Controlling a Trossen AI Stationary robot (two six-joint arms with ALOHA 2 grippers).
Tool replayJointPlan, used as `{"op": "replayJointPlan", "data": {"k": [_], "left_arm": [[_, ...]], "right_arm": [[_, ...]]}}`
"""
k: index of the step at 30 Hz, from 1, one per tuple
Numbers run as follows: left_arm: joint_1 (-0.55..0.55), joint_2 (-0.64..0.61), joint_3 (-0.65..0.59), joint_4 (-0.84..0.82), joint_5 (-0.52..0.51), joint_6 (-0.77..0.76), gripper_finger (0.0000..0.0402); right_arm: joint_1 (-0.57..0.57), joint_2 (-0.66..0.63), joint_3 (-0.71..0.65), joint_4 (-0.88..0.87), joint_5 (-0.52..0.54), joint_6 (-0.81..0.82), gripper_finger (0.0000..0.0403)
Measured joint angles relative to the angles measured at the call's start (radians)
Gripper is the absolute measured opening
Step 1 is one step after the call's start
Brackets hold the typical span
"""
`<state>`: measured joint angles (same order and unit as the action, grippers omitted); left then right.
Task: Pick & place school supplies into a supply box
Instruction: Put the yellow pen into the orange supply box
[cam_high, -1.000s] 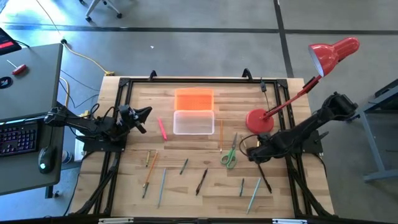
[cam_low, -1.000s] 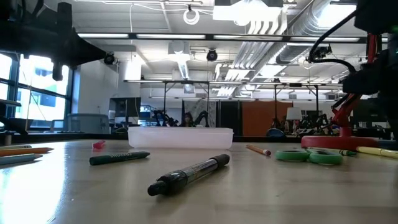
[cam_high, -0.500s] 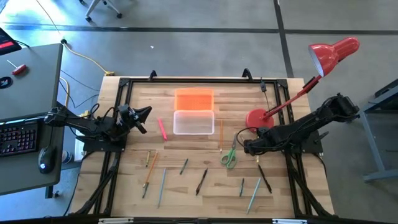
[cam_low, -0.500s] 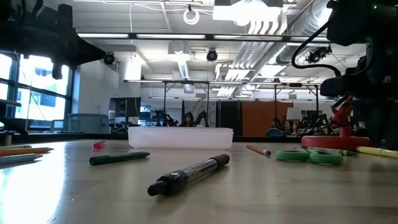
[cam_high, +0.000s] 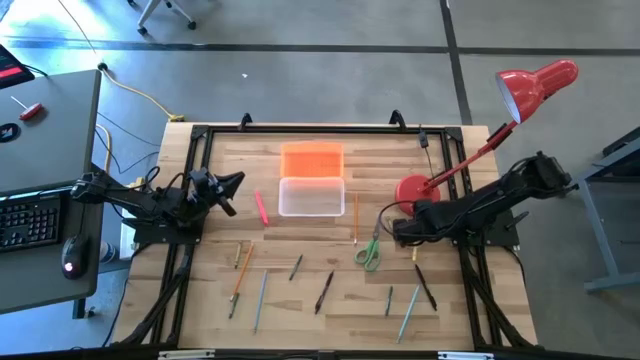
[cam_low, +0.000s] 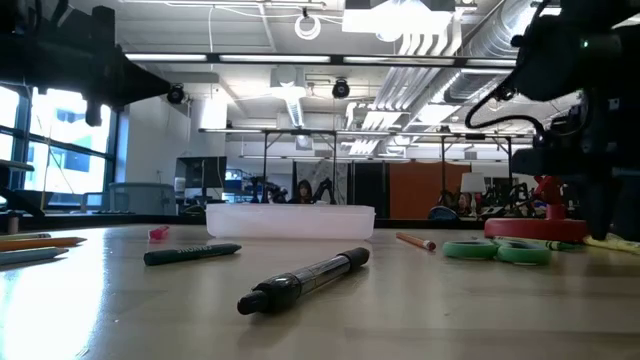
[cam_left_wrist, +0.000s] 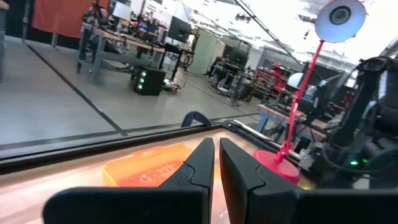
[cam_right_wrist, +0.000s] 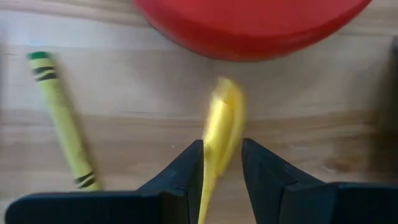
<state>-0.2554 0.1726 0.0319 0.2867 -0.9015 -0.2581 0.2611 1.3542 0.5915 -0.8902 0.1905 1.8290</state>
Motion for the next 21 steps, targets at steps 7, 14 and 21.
{"op": "replayJointPlan", "data": {"k": [7,14,21], "left_arm": [[0.000,0.000,0.000,-0.019,0.028,-0.001,0.0058],[0.000,0.000,0.000,-0.074,0.029,-0.018,0.0058],[0.000,0.000,0.000,-0.184,0.041,-0.126,0.0058]], "right_arm": [[0.001,0.133,0.006,0.062,0.016,0.008,0.0089],[0.019,0.225,0.021,0.069,0.087,0.034,0.0089],[0.105,0.236,0.027,0.055,0.133,0.033,0.0089]]}}
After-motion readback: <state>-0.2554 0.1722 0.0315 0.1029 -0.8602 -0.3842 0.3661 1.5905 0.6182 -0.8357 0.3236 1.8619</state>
